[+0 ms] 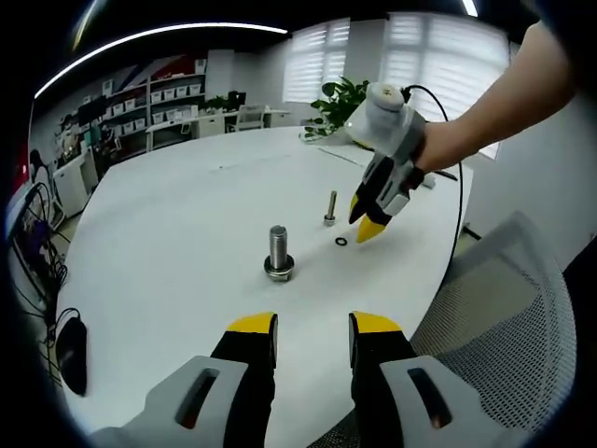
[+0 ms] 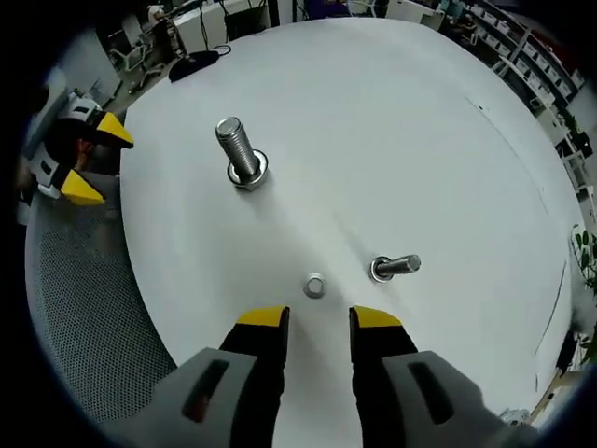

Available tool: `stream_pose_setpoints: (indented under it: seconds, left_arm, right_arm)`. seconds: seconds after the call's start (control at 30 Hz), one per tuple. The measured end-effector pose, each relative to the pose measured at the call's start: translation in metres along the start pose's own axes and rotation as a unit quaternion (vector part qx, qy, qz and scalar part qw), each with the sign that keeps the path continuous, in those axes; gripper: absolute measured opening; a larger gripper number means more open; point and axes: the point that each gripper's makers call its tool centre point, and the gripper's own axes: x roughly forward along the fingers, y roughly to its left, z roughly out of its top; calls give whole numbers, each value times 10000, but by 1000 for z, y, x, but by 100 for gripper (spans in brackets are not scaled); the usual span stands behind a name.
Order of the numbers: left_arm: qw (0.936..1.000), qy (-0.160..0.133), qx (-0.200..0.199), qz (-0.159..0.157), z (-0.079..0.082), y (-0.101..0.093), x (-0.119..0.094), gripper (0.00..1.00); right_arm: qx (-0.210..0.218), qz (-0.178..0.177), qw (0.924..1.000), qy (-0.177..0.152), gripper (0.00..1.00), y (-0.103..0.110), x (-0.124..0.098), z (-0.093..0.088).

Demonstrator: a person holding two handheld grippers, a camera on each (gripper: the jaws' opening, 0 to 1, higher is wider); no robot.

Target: Place the washer onto the threaded stud by aligning its center hole with the stud, sliding it down to the base, and recovering from edge contact or off-axis alignment until the washer reaches the visible bottom stop.

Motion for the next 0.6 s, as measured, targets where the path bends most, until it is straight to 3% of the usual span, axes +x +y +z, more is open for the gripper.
stream_pose_setpoints:
  seconds: [0.57,0.6]
  left_arm:
    - [10000,-36,-56,10,0,1,0,29]
    - [10000,-37,-56,13,0,1,0,29]
  right_arm:
    - [-348,35,9989,300,22,2,17,3]
    - [-316,46,9993,210,21,3,17,6]
